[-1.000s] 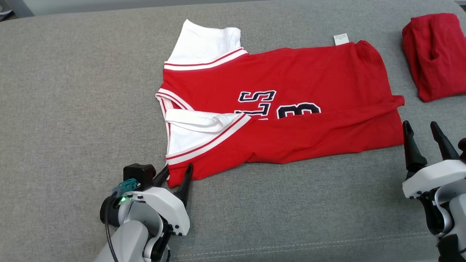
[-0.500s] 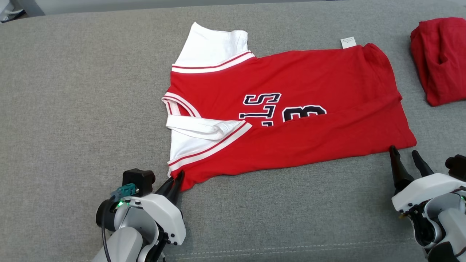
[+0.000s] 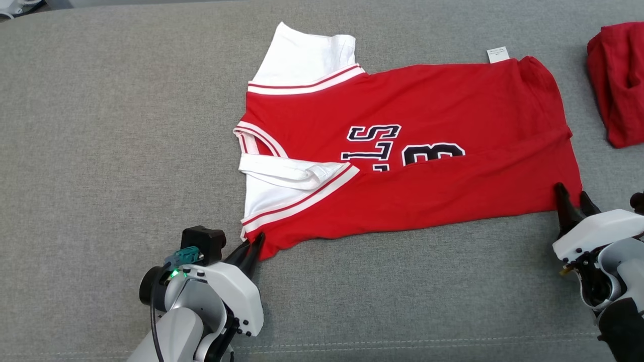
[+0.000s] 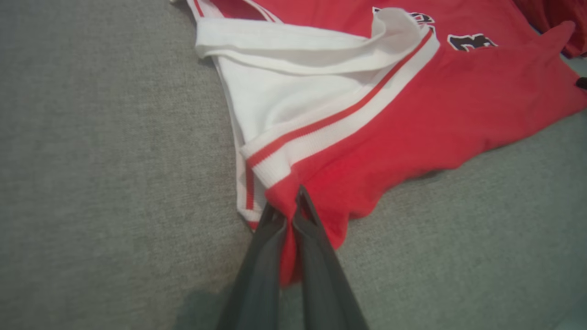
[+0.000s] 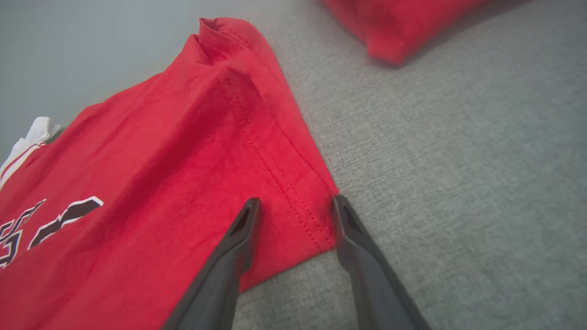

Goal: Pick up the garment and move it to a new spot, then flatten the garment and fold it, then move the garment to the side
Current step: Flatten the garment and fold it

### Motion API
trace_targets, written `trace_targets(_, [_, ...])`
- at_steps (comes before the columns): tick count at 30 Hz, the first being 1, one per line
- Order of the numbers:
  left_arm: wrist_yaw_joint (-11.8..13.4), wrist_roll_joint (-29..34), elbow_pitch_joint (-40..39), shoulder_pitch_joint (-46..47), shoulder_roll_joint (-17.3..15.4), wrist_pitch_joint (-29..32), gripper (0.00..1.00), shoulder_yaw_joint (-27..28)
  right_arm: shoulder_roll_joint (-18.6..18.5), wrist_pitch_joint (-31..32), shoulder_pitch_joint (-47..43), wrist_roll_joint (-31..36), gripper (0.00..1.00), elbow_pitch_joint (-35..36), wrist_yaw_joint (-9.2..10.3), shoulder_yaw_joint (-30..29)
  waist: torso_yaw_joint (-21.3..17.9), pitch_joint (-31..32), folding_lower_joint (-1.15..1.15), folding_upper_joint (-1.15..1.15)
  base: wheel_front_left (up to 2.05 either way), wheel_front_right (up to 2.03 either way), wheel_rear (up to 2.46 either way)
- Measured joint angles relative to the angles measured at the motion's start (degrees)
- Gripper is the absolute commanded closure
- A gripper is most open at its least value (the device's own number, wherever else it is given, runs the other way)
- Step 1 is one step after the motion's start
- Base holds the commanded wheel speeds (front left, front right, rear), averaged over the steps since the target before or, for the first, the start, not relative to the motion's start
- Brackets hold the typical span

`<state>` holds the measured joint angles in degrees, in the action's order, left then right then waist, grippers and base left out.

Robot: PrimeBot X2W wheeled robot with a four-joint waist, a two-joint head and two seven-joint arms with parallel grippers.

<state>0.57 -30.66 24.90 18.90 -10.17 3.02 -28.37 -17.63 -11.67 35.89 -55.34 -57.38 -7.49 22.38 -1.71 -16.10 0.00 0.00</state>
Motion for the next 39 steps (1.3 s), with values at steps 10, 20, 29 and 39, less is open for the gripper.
trace_targets(10, [-0.1, 0.0, -0.7, 0.1, -0.5, 1.7, 1.0, -1.0, -2.7, -0.7, -2.3, -1.2, 1.0, 1.6, -0.01, 8.2, 0.7, 1.7, 0.0, 0.0, 0.0, 0.0, 0.0])
trace_targets(20, [2.0, -0.7, -8.4, -6.4, -3.8, 7.0, 1.0, -1.4, -8.3, -1.2, -11.8, -3.8, 1.0, 10.3, -0.02, 12.9, 0.4, 4.4, 0.0, 0.0, 0.0, 0.0, 0.0])
trace_targets(29, [3.4, -1.7, -14.5, -10.6, -5.5, 10.8, 1.0, -1.9, -11.5, 1.4, -13.6, -6.2, 1.0, 12.2, -0.09, 13.3, 0.5, 4.5, 0.0, 0.0, 0.0, 0.0, 0.0])
trace_targets(39, [3.5, -1.8, -12.1, -10.6, -4.9, 9.8, 0.93, -2.4, -11.2, 1.6, -13.5, -6.3, 0.95, 10.9, -0.1, 13.5, 0.6, 4.9, 0.0, 0.0, 0.0, 0.0, 0.0])
